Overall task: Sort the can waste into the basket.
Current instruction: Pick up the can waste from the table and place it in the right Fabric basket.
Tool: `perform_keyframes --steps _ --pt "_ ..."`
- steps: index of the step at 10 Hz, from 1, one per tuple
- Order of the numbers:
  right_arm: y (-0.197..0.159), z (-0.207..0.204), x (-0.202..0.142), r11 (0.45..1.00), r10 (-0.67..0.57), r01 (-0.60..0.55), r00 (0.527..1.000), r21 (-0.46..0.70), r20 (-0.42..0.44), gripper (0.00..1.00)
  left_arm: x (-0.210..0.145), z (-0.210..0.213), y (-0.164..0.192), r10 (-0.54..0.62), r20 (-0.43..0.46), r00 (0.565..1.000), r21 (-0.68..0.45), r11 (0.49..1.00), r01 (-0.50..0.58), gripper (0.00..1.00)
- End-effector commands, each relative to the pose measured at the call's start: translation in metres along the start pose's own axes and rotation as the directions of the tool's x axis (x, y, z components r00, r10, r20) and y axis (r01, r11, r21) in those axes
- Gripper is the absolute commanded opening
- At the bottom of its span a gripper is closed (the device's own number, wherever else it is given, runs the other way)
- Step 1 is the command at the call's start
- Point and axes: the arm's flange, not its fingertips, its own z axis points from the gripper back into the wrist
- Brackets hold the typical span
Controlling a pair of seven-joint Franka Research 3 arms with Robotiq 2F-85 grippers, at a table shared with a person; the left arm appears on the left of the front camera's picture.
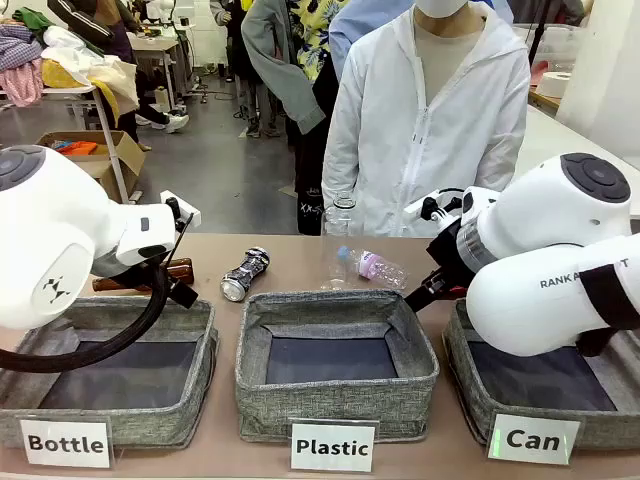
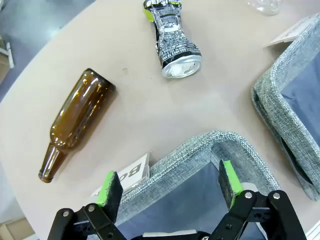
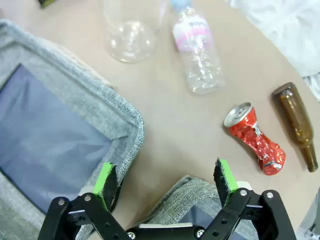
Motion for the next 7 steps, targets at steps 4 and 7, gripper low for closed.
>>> perform_keyframes --steps 4,7 --pt "0.0 0.0 0.0 1.0 0.0 0.0 1.0 0.0 0.0 1.0 0.0 0.0 0.0 0.0 0.0 1.0 0.0 1.0 0.0 1.0" --pt "0.0 0.0 0.0 1.0 0.0 0.0 1.0 0.0 0.0 1.0 0.0 0.0 0.0 0.0 0.0 1.0 0.0 1.0 0.0 1.0"
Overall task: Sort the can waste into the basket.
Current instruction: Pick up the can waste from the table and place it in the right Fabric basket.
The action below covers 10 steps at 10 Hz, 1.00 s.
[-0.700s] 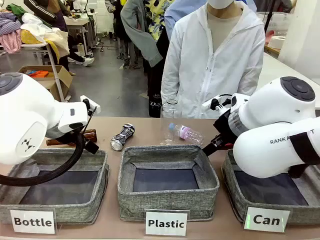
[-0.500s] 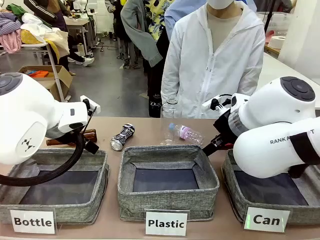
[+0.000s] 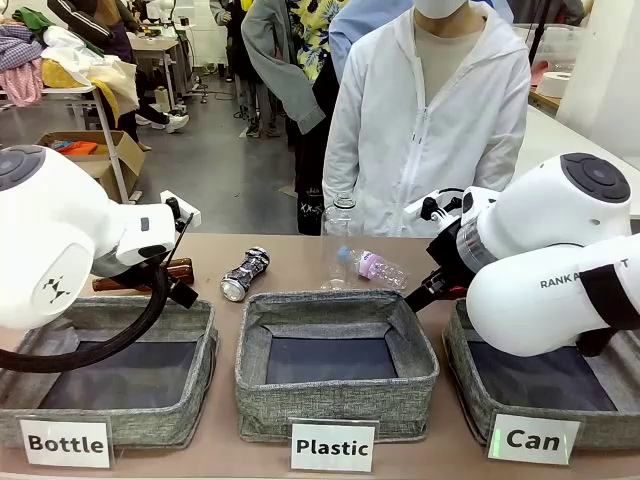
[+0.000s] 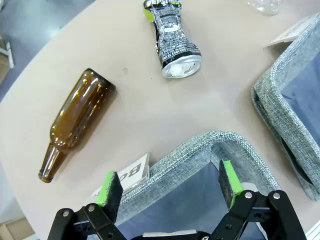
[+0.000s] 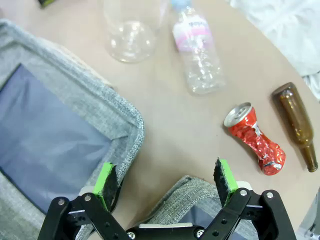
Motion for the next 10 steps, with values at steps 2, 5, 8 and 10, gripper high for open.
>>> perform_keyframes --steps 2,5,8,10 --pt "0.0 0.0 0.0 1.0 -0.001 0.001 1.0 0.0 0.0 1.0 0.0 0.0 0.0 0.0 0.0 1.0 0.0 1.0 0.0 1.0" --pt "0.0 0.0 0.0 1.0 0.0 0.0 1.0 0.0 0.0 1.0 0.0 0.0 0.0 0.0 0.0 1.0 0.0 1.0 0.0 1.0" --pt "-0.036 0.122 0.026 0.994 -0.084 0.078 0.992 0.07 0.09 1.0 0.012 0.111 -0.011 0.133 0.126 0.983 -0.187 0.976 -0.108 1.0" --pt "-0.05 0.207 0.009 0.945 -0.289 0.25 0.94 0.209 0.179 1.0 -0.007 0.18 -0.01 0.229 0.197 0.953 -0.408 0.903 -0.133 1.0"
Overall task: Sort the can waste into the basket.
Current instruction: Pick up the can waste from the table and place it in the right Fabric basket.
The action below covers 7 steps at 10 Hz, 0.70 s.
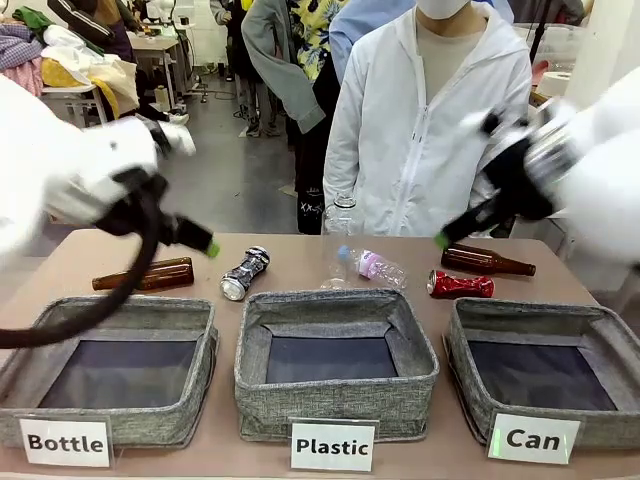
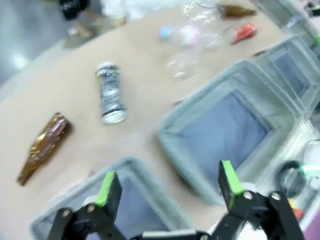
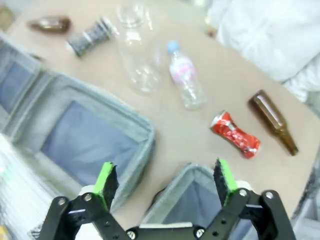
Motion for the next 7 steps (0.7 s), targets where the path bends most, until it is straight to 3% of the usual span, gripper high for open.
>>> perform_keyframes --steps 1,2,3,4,5,6,7 --pt "-0.026 0.068 -0.019 0.969 -0.176 0.168 0.984 0.183 0.026 1.0 -0.054 0.067 0.025 0.089 0.084 0.993 -0.2 0.977 -0.071 1.0" --pt "-0.057 0.086 -0.039 0.916 -0.252 0.231 0.968 0.329 0.022 1.0 -0.081 0.089 0.051 0.105 0.12 0.987 -0.33 0.942 -0.06 1.0" --pt "-0.106 0.092 -0.067 0.811 -0.372 0.313 0.928 0.495 0.021 1.0 -0.103 0.107 0.101 0.226 0.181 0.957 -0.335 0.929 -0.156 1.0" --pt "-0.147 0.079 -0.096 0.679 -0.504 0.412 0.864 0.608 -0.022 1.0 -0.122 0.114 0.149 0.339 0.183 0.923 -0.34 0.903 -0.264 1.0" --pt "-0.179 0.061 -0.125 0.536 -0.611 0.485 0.787 0.691 -0.079 1.0 -0.141 0.112 0.192 0.438 0.174 0.882 -0.414 0.845 -0.338 1.0" --pt "-0.201 0.047 -0.149 0.435 -0.69 0.53 0.715 0.727 -0.108 1.0 -0.169 0.103 0.227 0.556 0.162 0.815 -0.489 0.763 -0.423 1.0" --pt "-0.223 0.04 -0.171 0.353 -0.76 0.566 0.638 0.745 -0.124 1.0 -0.209 0.084 0.257 0.68 0.15 0.717 -0.599 0.64 -0.481 1.0"
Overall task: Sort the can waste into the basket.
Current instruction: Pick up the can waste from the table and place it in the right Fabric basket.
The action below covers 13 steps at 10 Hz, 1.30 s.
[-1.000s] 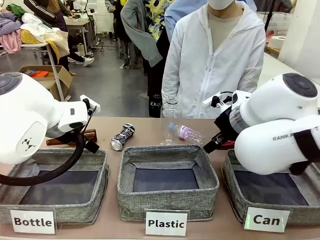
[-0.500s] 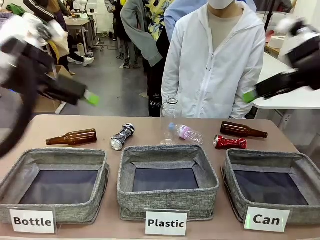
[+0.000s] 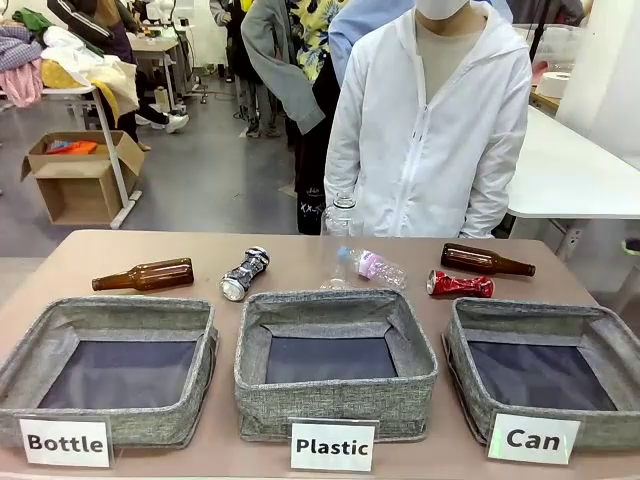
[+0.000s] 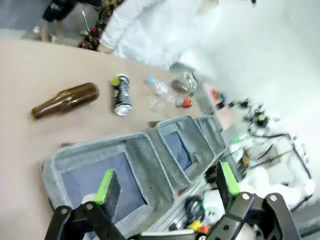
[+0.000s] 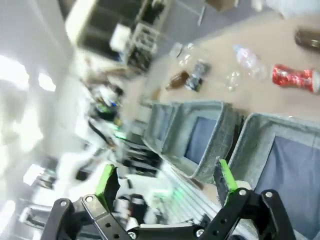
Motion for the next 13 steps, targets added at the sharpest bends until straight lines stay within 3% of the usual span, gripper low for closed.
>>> perform_keyframes --steps 1,2,3,4,9,11,12,13 --pt "-0.028 0.007 0.007 0.989 -0.143 0.138 0.985 0.059 0.092 1.0 -0.057 -0.017 0.065 0.206 0.099 0.973 -0.183 0.965 -0.186 1.0" --pt "-0.034 0.02 0.004 0.985 -0.175 0.171 0.972 0.035 0.158 1.0 -0.065 -0.009 0.077 0.24 0.17 0.956 -0.199 0.958 -0.205 1.0" --pt "-0.04 0.026 0.004 0.974 -0.216 0.226 0.951 -0.018 0.221 1.0 -0.066 -0.018 0.065 0.211 0.241 0.947 -0.184 0.968 -0.169 1.0" --pt "-0.047 0.022 -0.006 0.983 -0.178 0.172 0.978 0.055 0.112 1.0 -0.043 0.022 0.081 0.216 0.124 0.969 -0.13 0.971 -0.2 1.0" --pt "-0.05 0.017 -0.009 0.976 -0.217 0.213 0.972 0.048 0.094 1.0 -0.043 0.022 0.081 0.216 0.124 0.969 -0.13 0.971 -0.2 1.0" --pt "-0.017 -0.028 0.002 0.991 -0.025 0.016 0.997 -0.132 -0.068 1.0 -0.043 0.022 0.081 0.216 0.124 0.969 -0.13 0.971 -0.2 1.0" --pt "0.004 -0.068 0.015 0.964 0.065 -0.11 0.98 -0.244 -0.188 1.0 -0.043 0.022 0.081 0.216 0.124 0.969 -0.13 0.971 -0.2 1.0" --pt "0.021 -0.119 0.031 0.9 0.121 -0.248 0.932 -0.358 -0.341 1.0 -0.043 0.022 0.081 0.216 0.124 0.969 -0.13 0.971 -0.2 1.0"
